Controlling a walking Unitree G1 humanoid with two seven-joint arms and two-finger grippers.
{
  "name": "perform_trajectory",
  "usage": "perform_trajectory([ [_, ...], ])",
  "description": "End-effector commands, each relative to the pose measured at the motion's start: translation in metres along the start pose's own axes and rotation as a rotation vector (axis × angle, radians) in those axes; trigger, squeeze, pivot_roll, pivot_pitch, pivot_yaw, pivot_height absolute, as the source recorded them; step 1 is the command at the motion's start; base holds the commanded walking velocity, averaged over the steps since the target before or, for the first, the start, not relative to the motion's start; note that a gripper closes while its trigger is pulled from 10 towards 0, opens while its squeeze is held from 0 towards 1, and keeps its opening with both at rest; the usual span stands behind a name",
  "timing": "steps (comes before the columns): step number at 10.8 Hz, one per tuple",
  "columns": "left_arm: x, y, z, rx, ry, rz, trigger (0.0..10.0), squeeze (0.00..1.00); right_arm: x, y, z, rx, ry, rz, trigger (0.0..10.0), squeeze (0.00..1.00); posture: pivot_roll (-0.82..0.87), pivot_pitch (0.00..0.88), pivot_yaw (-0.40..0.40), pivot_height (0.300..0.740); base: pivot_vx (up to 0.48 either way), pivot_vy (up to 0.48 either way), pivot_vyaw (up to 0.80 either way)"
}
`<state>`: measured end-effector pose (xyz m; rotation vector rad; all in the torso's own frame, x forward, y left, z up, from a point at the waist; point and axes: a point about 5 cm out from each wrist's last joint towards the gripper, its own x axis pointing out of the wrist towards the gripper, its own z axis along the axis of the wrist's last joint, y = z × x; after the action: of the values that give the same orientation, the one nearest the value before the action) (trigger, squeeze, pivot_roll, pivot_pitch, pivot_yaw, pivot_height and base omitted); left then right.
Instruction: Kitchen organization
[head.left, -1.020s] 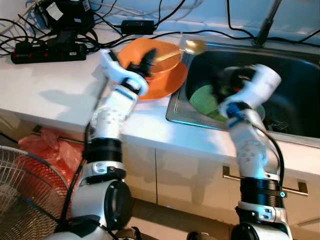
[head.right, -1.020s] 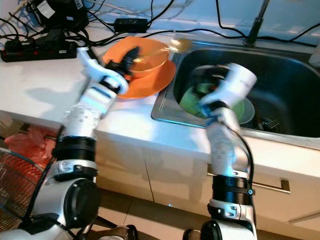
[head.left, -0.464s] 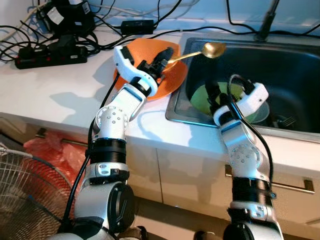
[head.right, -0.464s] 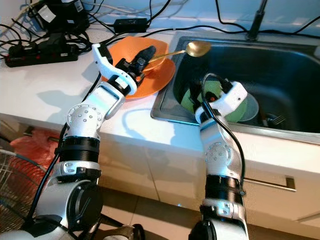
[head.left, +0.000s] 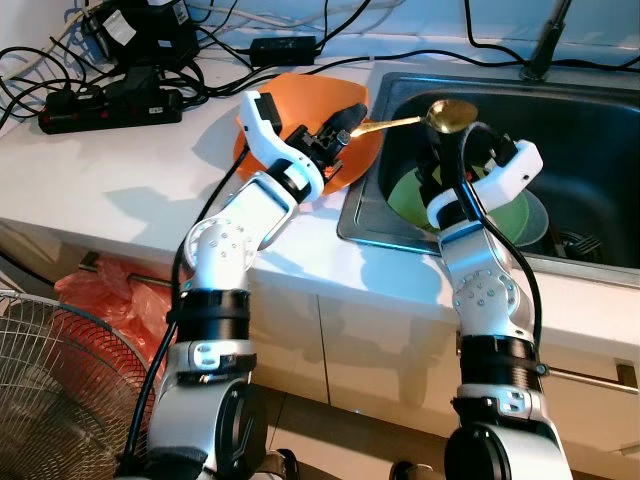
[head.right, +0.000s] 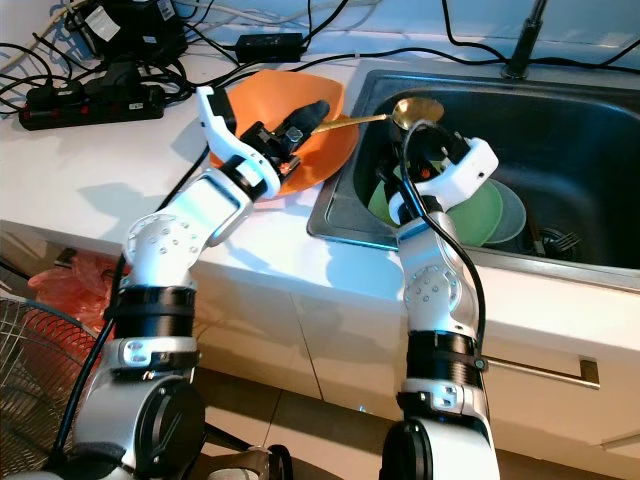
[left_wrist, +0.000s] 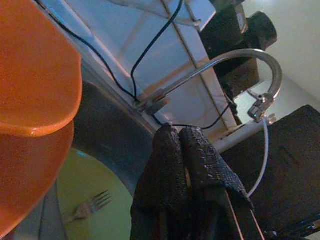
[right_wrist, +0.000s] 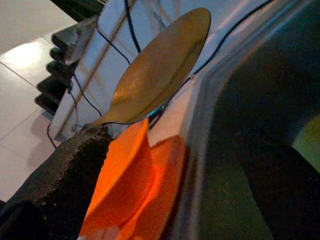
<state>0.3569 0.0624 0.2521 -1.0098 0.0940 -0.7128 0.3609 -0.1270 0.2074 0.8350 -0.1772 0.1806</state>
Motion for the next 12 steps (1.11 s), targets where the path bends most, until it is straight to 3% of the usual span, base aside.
perform_trajectory([
  [1, 0.002, -0.007, -0.023, -0.06, 0.057, -0.03, 0.0, 0.0, 0.007, 0.015, 0.003, 0.027, -0.029, 0.057, 10.0, 0.0, 0.0, 0.12, 0.119, 0.74, 0.0, 0.0, 0.0],
  [5, -0.003, -0.007, -0.022, -0.056, 0.061, -0.018, 0.0, 0.0, 0.011, 0.023, 0.008, 0.052, -0.06, 0.111, 10.0, 0.0, 0.01, 0.125, 0.119, 0.74, 0.0, 0.0, 0.0],
  [8, -0.003, 0.004, 0.004, -0.02, -0.012, 0.021, 0.0, 0.0, -0.007, 0.023, 0.006, 0.031, -0.027, 0.17, 10.0, 0.0, 0.0, 0.126, 0.117, 0.74, 0.0, 0.0, 0.0],
  [12, -0.003, 0.011, 0.011, -0.007, -0.025, 0.037, 0.0, 0.0, -0.03, 0.027, 0.009, 0.088, 0.005, 0.222, 10.0, 0.0, -0.01, 0.133, 0.128, 0.74, 0.0, 0.0, 0.0],
])
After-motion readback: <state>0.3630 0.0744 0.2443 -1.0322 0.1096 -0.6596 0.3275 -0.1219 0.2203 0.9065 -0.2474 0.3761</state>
